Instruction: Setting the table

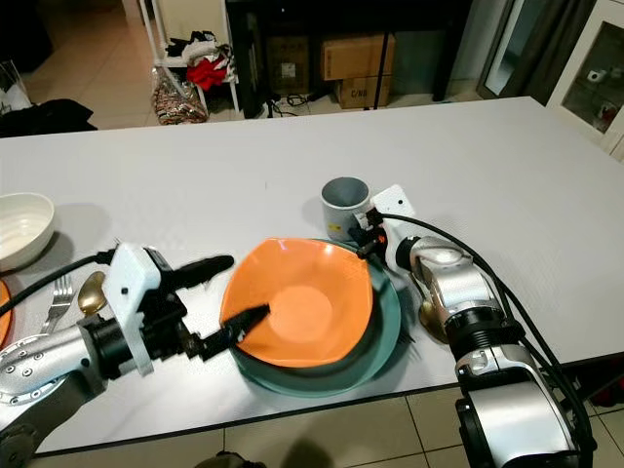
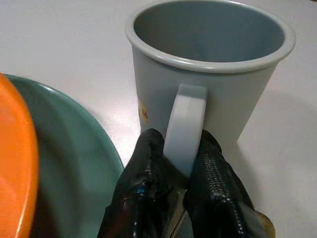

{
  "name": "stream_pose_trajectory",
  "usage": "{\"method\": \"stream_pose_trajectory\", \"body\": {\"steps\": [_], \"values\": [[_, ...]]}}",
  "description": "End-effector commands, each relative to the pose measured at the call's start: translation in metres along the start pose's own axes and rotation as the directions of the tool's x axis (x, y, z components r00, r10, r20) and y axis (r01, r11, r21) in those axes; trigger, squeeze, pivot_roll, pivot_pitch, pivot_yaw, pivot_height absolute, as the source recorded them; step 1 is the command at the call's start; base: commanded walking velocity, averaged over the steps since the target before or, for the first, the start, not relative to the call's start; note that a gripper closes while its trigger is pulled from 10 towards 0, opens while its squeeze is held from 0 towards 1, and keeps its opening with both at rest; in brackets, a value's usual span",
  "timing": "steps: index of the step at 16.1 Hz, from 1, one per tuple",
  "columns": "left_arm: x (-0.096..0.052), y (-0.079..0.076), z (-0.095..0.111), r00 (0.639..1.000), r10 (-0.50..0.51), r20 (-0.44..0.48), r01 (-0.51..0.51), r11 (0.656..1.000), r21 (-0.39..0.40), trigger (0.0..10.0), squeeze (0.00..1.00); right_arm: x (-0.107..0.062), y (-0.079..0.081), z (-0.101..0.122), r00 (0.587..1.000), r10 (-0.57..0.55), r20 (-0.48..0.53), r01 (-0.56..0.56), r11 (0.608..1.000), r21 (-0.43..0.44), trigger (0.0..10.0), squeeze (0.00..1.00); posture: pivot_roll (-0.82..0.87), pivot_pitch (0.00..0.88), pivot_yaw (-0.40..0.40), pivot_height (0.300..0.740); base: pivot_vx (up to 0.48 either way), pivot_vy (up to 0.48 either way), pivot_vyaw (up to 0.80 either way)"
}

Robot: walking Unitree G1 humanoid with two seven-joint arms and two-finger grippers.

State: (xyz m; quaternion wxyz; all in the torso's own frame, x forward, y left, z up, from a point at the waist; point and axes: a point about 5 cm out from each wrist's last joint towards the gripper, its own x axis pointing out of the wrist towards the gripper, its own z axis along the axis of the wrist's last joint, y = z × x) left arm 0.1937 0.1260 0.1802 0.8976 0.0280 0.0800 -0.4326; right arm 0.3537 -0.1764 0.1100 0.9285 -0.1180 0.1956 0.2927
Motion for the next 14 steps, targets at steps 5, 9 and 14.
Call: {"method": "stream_pose_trajectory", "body": {"steps": [5,9,14], "values": [[-0.001,0.002,0.002,1.000,-0.001,-0.024,0.001,1.000,0.019,10.0,0.00,0.002,-0.003,0.002,0.999,-0.010,0.051,0.010,1.000,-0.003,10.0,0.00,-0.06,0.000,0.085,0.740,0.000,0.000,0.00],[0.000,0.003,0.002,1.000,0.007,-0.028,-0.006,1.000,0.027,10.0,0.00,0.013,0.003,0.003,0.999,-0.012,0.050,0.012,1.000,-0.003,10.0,0.00,-0.05,0.000,0.077,0.740,0.000,0.000,0.00],[-0.002,0.003,0.003,0.999,0.027,-0.021,-0.026,0.999,0.029,10.0,0.00,0.013,-0.002,0.008,0.997,-0.026,0.069,0.027,1.000,-0.005,10.0,1.00,-0.04,0.000,0.070,0.740,0.000,0.000,0.00]]}}
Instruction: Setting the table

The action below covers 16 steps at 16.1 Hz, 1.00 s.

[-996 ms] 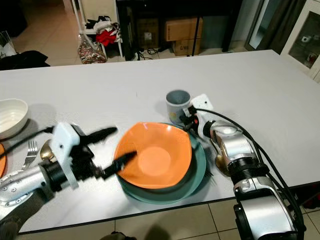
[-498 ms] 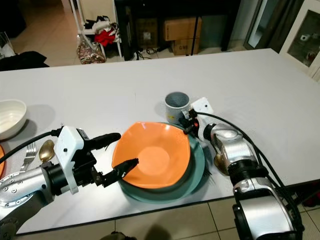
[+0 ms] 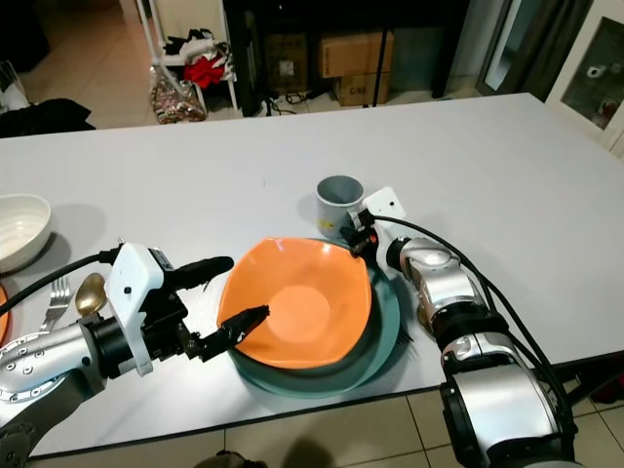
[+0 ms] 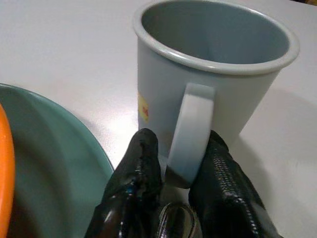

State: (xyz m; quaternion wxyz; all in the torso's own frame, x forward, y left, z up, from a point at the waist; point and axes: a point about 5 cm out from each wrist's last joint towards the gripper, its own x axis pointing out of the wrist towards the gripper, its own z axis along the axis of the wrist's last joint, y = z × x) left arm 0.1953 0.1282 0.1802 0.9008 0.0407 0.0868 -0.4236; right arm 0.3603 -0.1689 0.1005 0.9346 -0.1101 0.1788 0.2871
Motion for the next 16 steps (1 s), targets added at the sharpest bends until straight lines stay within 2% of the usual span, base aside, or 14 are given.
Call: {"method": "stream_pose_trajectory", "body": {"steps": [1,5,8,9,10,11,12,13,14,15,16], "values": [[-0.001,0.000,0.002,1.000,0.005,0.004,-0.005,1.000,0.008,10.0,0.00,-0.002,-0.007,0.013,0.999,-0.011,0.040,0.011,1.000,-0.013,10.0,1.00,-0.04,0.000,0.069,0.740,0.000,0.000,0.00],[-0.001,-0.003,0.001,1.000,0.005,0.010,-0.005,1.000,-0.006,10.0,0.00,-0.024,-0.016,0.012,0.996,0.017,0.087,-0.019,0.999,0.026,10.0,1.00,-0.05,0.000,0.067,0.740,0.000,0.000,0.00],[-0.001,-0.005,-0.001,1.000,0.003,0.016,-0.003,1.000,-0.024,10.0,0.00,-0.051,-0.009,0.013,0.988,0.082,0.134,-0.088,0.995,0.043,10.0,1.00,-0.08,0.000,0.072,0.740,0.000,0.000,0.00],[-0.001,-0.005,-0.001,1.000,0.004,0.016,-0.003,1.000,-0.026,10.0,0.00,-0.054,-0.008,0.012,0.987,0.087,0.135,-0.093,0.995,0.039,10.0,1.00,-0.08,0.000,0.072,0.740,0.000,0.000,0.00],[-0.003,-0.006,0.000,0.999,0.028,0.041,-0.026,0.999,-0.044,10.0,0.00,-0.071,-0.005,0.016,0.981,0.085,0.175,-0.094,0.994,0.047,10.0,1.00,-0.07,0.000,0.065,0.740,0.000,0.000,0.00],[-0.004,-0.006,0.001,0.997,0.054,0.059,-0.051,0.997,-0.051,10.0,0.00,-0.080,-0.002,0.019,0.977,0.077,0.197,-0.091,0.994,0.060,10.0,1.00,-0.07,0.000,0.065,0.740,0.000,0.000,0.00],[-0.006,-0.001,0.001,0.983,0.162,0.089,-0.157,0.986,-0.062,10.0,0.00,-0.096,0.006,0.024,0.971,0.057,0.233,-0.073,0.996,0.058,10.0,1.00,-0.09,0.000,0.070,0.740,0.000,0.000,0.00],[-0.007,0.008,0.001,0.938,0.324,0.123,-0.317,0.945,-0.078,10.0,0.00,-0.109,0.015,0.030,0.964,0.022,0.263,-0.038,0.998,0.058,10.0,1.00,-0.10,0.000,0.073,0.740,0.000,0.000,0.00],[-0.010,0.018,0.001,0.848,0.504,0.163,-0.495,0.864,-0.097,10.0,0.00,-0.116,0.025,0.036,0.954,-0.030,0.297,0.016,0.999,0.051,10.0,0.00,-0.10,0.000,0.074,0.740,0.000,0.000,0.00],[-0.011,0.022,-0.002,0.800,0.578,0.160,-0.566,0.816,-0.120,10.0,0.00,-0.119,0.029,0.040,0.942,-0.087,0.325,0.068,0.995,0.071,10.0,0.00,-0.11,0.000,0.072,0.740,0.000,0.000,0.00],[-0.010,0.024,-0.004,0.767,0.624,0.150,-0.621,0.781,-0.069,10.0,0.00,-0.116,0.033,0.042,0.912,-0.207,0.354,0.167,0.976,0.140,10.0,0.00,-0.11,0.000,0.061,0.740,0.000,0.000,0.00]]}}
